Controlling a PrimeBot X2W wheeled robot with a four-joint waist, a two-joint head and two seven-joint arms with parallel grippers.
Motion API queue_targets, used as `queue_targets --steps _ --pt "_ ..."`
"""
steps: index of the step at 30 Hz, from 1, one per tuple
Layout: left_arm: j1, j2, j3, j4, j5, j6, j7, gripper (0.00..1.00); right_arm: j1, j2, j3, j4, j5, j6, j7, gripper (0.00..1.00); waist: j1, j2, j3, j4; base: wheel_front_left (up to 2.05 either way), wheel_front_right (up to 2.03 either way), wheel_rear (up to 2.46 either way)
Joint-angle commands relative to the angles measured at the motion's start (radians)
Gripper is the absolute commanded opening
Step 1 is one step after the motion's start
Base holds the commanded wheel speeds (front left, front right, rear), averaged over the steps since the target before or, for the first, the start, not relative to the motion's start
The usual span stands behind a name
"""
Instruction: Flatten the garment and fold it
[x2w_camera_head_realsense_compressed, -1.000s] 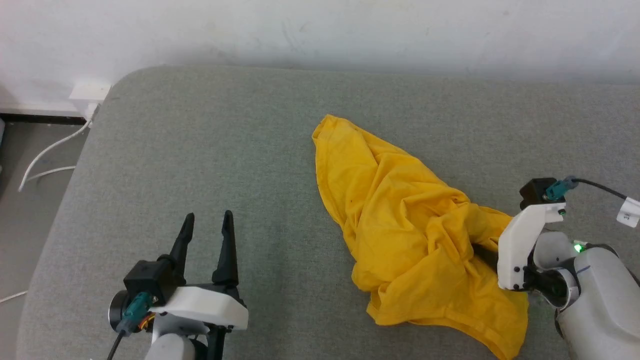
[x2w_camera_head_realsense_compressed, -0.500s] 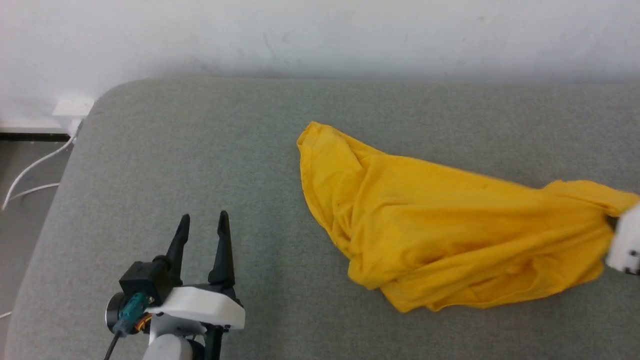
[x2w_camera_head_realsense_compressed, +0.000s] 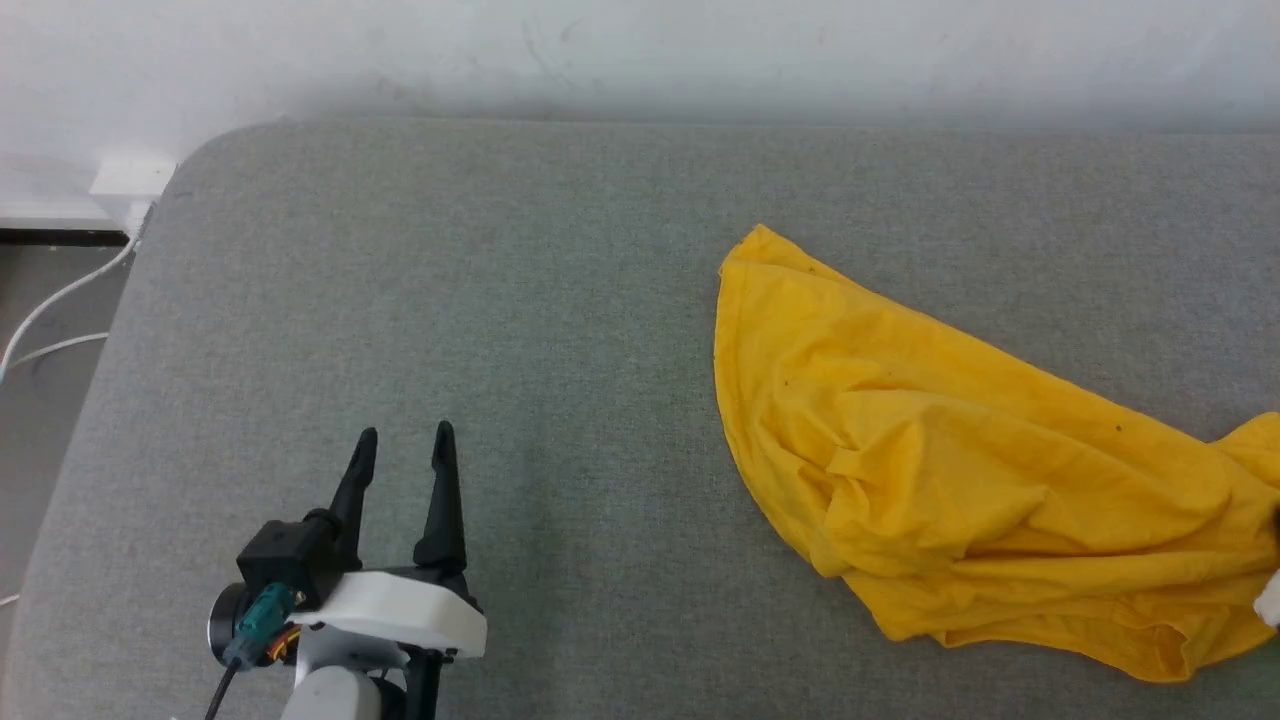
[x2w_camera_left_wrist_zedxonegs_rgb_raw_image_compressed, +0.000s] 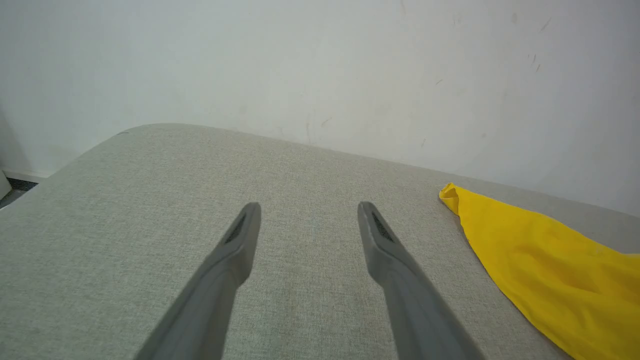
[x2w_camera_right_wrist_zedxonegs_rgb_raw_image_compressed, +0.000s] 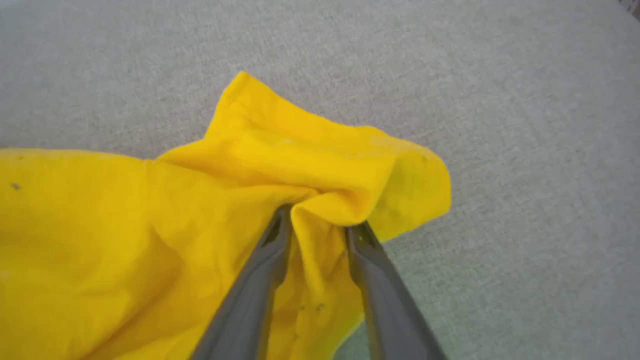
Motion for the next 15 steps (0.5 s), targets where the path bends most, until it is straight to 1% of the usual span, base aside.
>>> queue_targets --steps 1,5,8,11,15 --pt "-0.018 -0.004 0.005 0.005 0.009 -0.007 -0.005 1.0 0.005 0.019 0.0 -0.013 -0.01 -0.001 -0.069 1.0 -0.0001 0.0 -0.004 0.001 0.0 0.0 0.0" --pt "-0.007 -0.005 0.015 0.014 0.011 -0.007 -0.005 1.0 0.021 0.07 -0.011 -0.074 -0.023 -0.001 -0.289 1.0 -0.0001 0.0 -0.029 -0.004 0.0 0.0 0.0" --pt "0.005 -0.006 0.021 0.022 0.013 -0.005 -0.005 1.0 0.046 0.098 0.018 -0.124 -0.046 -0.001 -0.41 1.0 -0.0001 0.0 -0.056 -0.012 0.0 0.0 0.0" --pt "0.019 -0.005 0.025 0.03 0.016 -0.003 -0.005 1.0 0.085 0.123 0.082 -0.186 -0.058 -0.001 -0.488 1.0 -0.0001 0.0 -0.088 -0.017 0.0 0.0 0.0" --pt "0.041 -0.002 0.023 0.039 0.019 -0.001 -0.005 1.0 0.165 0.155 0.192 -0.296 -0.058 -0.001 -0.537 1.0 -0.0001 0.0 -0.124 -0.02 0.0 0.0 0.0"
